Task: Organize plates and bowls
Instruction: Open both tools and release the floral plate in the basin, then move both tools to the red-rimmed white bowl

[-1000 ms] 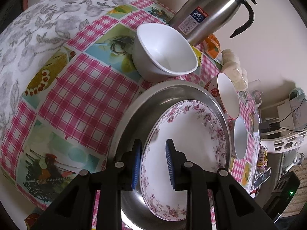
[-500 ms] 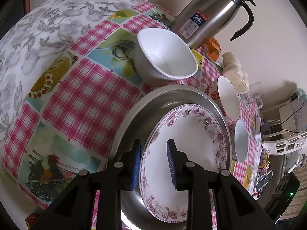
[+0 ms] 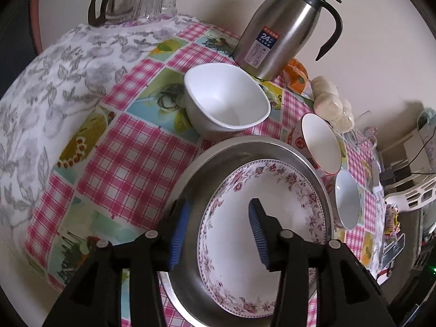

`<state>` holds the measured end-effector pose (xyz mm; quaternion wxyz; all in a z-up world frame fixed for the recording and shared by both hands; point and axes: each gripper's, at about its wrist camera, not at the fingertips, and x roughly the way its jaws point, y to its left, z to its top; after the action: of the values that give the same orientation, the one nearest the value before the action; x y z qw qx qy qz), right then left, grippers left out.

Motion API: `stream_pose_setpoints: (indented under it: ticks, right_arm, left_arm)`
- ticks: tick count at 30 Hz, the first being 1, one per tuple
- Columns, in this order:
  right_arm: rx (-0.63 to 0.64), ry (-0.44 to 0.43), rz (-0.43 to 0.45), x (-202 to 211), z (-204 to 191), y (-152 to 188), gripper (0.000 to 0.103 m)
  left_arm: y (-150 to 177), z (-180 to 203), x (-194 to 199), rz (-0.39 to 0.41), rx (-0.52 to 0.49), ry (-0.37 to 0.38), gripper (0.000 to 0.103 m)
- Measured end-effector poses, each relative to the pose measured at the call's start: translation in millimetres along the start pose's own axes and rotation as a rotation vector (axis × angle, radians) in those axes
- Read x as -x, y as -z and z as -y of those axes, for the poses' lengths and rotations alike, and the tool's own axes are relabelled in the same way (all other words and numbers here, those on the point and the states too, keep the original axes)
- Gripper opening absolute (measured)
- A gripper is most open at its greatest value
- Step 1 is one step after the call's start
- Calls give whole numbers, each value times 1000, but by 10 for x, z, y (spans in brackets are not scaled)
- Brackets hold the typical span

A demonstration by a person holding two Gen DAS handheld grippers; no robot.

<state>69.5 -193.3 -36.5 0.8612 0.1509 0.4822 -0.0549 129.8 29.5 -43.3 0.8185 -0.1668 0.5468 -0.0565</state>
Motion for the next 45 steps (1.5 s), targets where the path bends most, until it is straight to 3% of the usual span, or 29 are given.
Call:
stream_pose_setpoints:
  ticks: [1,5,13,16,23,31,34,45]
  right_arm:
    - [5,3,-1,-4,-2,4,34]
    - [31,24,6,-5,-24,4,61]
    - [73,42,25,-2,-54,0,79]
    - [81,50,32,5,-59,1,86]
    - [87,64,38,2,-28,-10,100]
    - [91,81,60,23,19,-22,103]
    - [92,91,69,33,41,-30,103]
    - [62,122,117,101,189,-100,103]
  left_arm:
    - [-4,11,6,4,-4,-7,56]
    - [-9,45,16,13,-33,-37,59]
    - [-8,67,42,48,-69,-79,76]
    - [-2,84,42,58,-81,-92,87]
    - [6,126,62,99,-105,-134,91]
    - [15,166,73,135,-113,-175,93]
    - [15,184,64,137,-123,-176,101]
    - [35,383,63,175,-192,-183,101]
